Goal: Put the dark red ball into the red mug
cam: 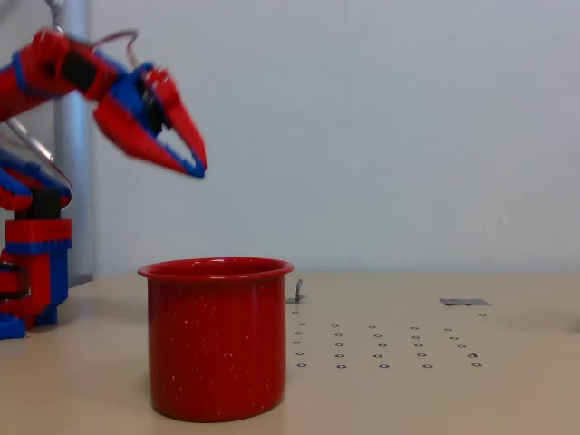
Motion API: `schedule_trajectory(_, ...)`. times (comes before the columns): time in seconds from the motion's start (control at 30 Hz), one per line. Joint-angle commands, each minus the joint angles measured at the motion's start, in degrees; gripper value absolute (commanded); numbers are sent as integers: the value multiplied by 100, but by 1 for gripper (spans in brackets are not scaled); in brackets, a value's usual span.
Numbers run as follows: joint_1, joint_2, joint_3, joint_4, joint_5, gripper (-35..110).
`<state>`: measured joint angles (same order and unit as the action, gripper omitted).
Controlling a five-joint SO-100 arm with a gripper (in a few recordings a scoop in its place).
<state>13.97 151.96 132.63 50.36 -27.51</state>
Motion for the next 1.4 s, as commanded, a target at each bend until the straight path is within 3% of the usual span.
schedule_trajectory(0.0, -387, 967, 729, -211, 1292, -2)
schedule_trajectory(0.3, -1037, 2821, 2988, 1951, 1872, -2)
schedule_trajectory(0.47, -1459, 3691, 3674, 2145, 1837, -2)
schedule_trajectory(1.37, -1670, 3691, 3885, 2206, 1477, -2)
